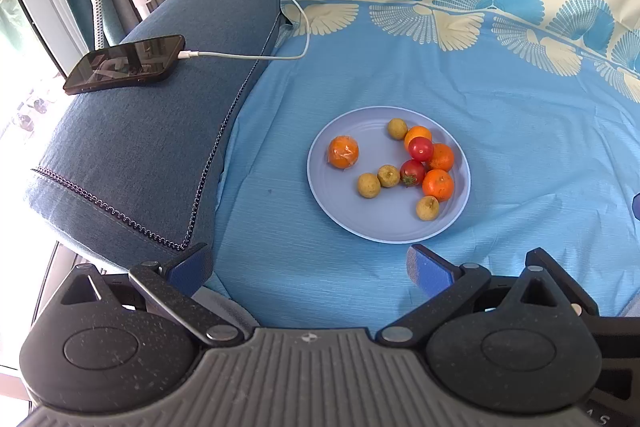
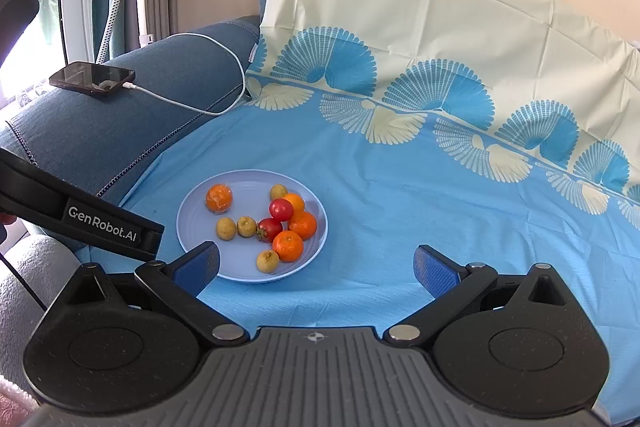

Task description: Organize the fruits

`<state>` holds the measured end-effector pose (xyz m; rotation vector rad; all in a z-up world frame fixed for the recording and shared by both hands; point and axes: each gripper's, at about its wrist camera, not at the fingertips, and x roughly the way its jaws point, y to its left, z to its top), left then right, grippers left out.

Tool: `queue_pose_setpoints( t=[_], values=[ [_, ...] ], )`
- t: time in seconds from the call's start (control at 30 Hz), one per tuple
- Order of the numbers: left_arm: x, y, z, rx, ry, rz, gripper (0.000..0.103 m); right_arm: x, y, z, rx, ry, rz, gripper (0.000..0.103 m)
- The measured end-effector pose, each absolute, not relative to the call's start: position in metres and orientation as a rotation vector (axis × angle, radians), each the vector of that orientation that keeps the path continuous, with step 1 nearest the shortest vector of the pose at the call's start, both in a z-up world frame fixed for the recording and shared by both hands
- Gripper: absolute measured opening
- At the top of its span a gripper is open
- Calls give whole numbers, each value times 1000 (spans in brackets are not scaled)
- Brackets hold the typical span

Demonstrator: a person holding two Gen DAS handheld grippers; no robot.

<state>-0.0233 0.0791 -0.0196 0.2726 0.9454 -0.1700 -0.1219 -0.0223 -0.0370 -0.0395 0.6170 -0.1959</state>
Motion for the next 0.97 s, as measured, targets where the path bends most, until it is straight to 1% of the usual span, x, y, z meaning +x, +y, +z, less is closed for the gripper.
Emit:
queue_pose_setpoints(
  t=[0.97],
  values=[
    [-20,82,-22,288,940,-147,103,-116,-21,-37,-39,622,-190,102]
  ],
)
